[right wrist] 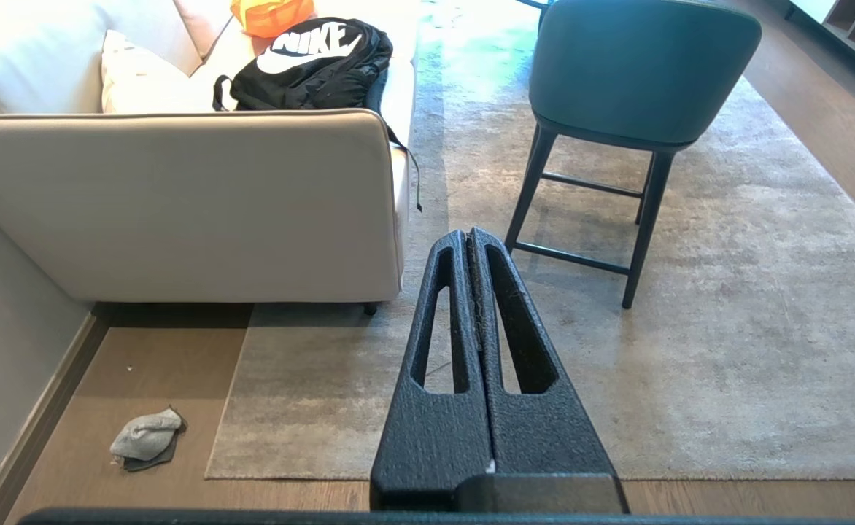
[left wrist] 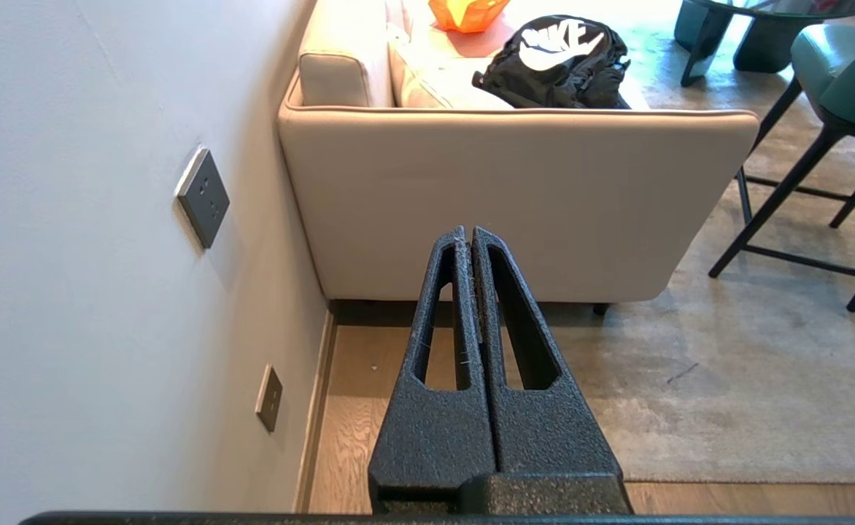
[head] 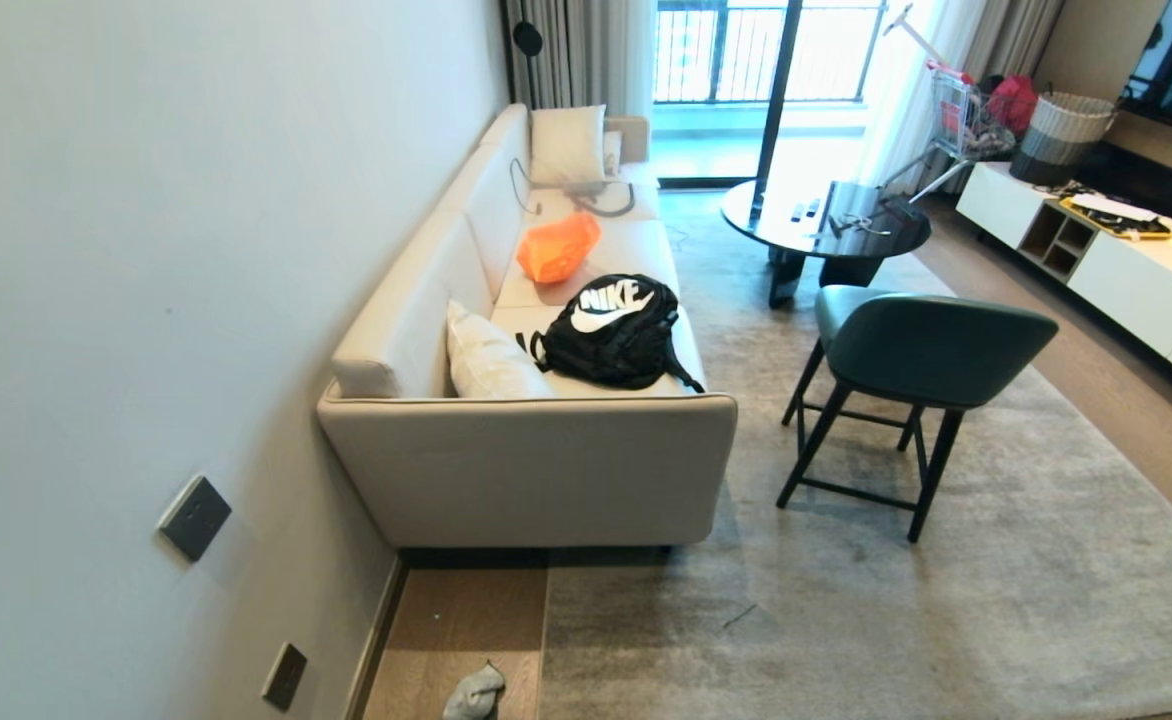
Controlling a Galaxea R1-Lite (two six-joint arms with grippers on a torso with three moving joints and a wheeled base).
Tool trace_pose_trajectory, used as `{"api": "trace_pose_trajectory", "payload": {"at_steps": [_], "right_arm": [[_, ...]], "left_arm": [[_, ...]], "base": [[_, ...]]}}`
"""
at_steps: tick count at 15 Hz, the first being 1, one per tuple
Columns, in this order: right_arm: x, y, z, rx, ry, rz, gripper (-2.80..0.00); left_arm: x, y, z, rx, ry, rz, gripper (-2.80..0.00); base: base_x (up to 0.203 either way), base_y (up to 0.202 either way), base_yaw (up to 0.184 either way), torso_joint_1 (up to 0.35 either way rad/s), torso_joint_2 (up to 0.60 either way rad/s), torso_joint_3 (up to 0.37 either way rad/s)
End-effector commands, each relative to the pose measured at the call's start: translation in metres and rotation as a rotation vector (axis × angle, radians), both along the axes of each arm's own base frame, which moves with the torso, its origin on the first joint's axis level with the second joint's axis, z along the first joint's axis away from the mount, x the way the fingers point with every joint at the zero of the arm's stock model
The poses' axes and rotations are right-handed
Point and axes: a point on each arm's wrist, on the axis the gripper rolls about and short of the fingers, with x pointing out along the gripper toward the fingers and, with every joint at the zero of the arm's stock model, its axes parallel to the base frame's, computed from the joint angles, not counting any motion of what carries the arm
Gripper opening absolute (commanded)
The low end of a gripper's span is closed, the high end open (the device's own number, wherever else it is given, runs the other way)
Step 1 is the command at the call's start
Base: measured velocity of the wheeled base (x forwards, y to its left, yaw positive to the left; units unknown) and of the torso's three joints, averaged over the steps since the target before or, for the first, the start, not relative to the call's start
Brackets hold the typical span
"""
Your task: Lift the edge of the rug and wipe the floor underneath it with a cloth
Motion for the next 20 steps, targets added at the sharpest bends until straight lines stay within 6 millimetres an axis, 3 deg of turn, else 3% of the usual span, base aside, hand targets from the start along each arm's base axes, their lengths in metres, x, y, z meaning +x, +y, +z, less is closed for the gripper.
{"api": "trace_pose_trajectory", "payload": {"at_steps": [1, 20], "right_arm": [[0.0001, 0.0, 0.0001, 0.0, 0.001, 0.0, -2.8], [0.0001, 0.0, 0.0001, 0.003, 0.0, 0.0, -2.8]], "left_arm": [[0.0, 0.0, 0.0, 0.0, 0.0, 0.0, -2.8], [0.0, 0.0, 0.0, -0.001, 0.0, 0.0, -2.8]], "base": [[0.0, 0.0, 0.0, 0.0, 0.0, 0.0], [0.0, 0.0, 0.0, 0.0, 0.0, 0.0]]}}
